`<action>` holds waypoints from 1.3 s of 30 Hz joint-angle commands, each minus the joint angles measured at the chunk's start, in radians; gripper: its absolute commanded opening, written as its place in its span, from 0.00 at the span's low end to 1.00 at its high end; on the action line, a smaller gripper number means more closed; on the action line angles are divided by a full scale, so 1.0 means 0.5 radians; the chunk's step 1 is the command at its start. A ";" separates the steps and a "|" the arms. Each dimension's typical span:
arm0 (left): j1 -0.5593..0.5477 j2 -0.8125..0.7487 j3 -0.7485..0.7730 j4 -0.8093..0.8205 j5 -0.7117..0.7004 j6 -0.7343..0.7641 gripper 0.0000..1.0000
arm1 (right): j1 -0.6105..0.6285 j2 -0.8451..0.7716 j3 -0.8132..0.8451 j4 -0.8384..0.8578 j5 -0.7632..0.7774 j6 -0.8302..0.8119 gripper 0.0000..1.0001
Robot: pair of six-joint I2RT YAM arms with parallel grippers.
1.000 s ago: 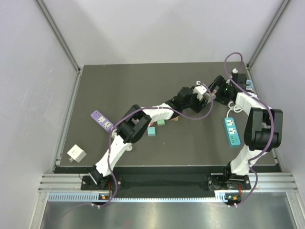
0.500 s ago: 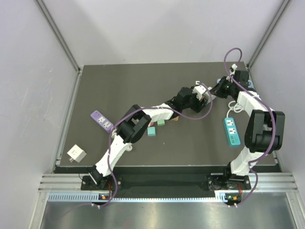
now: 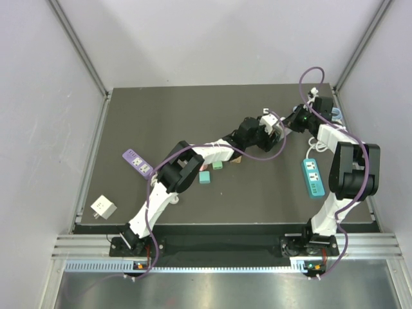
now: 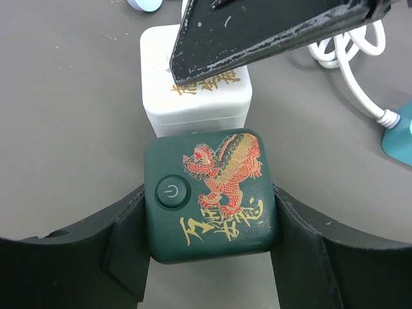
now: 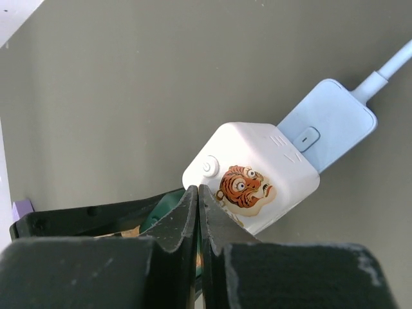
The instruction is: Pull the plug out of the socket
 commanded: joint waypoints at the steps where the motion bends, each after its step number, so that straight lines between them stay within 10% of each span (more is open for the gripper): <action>1: -0.012 -0.147 0.055 -0.045 0.149 -0.125 0.00 | -0.011 0.069 -0.108 -0.046 0.182 -0.073 0.00; 16: -0.184 -0.218 0.003 0.056 -0.290 0.295 0.00 | -0.026 0.124 -0.283 -0.055 0.241 -0.027 0.00; 28: 0.049 -0.190 0.064 0.222 0.256 -0.846 0.00 | -0.029 0.161 -0.268 -0.088 0.244 -0.011 0.00; 39: -0.209 -0.273 0.092 -0.223 -0.235 0.246 0.00 | -0.029 0.149 -0.305 -0.082 0.232 -0.014 0.00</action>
